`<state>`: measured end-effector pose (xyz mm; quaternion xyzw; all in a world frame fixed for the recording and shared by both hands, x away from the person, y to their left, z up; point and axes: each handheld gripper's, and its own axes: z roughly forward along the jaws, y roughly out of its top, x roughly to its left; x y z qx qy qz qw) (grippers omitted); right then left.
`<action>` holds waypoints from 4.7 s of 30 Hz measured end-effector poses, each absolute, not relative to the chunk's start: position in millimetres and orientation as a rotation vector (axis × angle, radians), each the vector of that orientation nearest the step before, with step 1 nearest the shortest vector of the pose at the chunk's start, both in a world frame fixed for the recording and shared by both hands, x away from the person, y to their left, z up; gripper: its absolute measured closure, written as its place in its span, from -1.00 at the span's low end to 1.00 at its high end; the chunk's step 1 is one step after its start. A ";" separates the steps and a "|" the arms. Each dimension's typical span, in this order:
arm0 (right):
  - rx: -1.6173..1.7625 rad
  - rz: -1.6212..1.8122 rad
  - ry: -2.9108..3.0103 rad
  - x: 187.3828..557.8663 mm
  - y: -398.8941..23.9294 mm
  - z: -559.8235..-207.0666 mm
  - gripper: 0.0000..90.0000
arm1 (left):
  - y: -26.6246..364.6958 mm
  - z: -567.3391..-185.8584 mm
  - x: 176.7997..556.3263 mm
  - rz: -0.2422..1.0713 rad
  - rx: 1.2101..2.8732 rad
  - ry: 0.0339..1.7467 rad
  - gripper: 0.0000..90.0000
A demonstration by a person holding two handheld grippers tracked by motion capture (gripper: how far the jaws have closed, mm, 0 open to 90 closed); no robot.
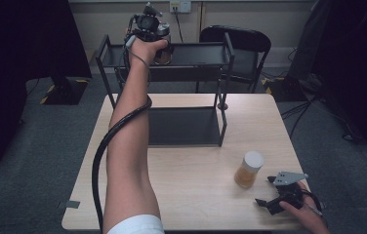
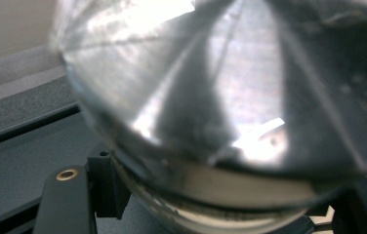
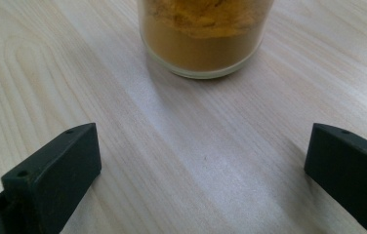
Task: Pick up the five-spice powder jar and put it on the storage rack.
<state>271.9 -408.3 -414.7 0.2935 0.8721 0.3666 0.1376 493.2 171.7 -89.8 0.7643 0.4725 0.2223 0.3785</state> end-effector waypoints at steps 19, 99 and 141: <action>0.852 1.060 2.522 271.5 -408.2 -414.7 -1.00 | 169.3 -97.1 482.9 0.617 1.891 1.270 -0.55; 0.868 1.057 2.506 267.3 -407.3 -415.3 -1.00 | 206.3 -275.5 353.4 0.429 1.816 1.152 -0.92; 0.869 1.056 2.508 267.3 -407.2 -415.0 -1.00 | 211.3 -379.1 320.9 0.394 1.875 1.120 -0.92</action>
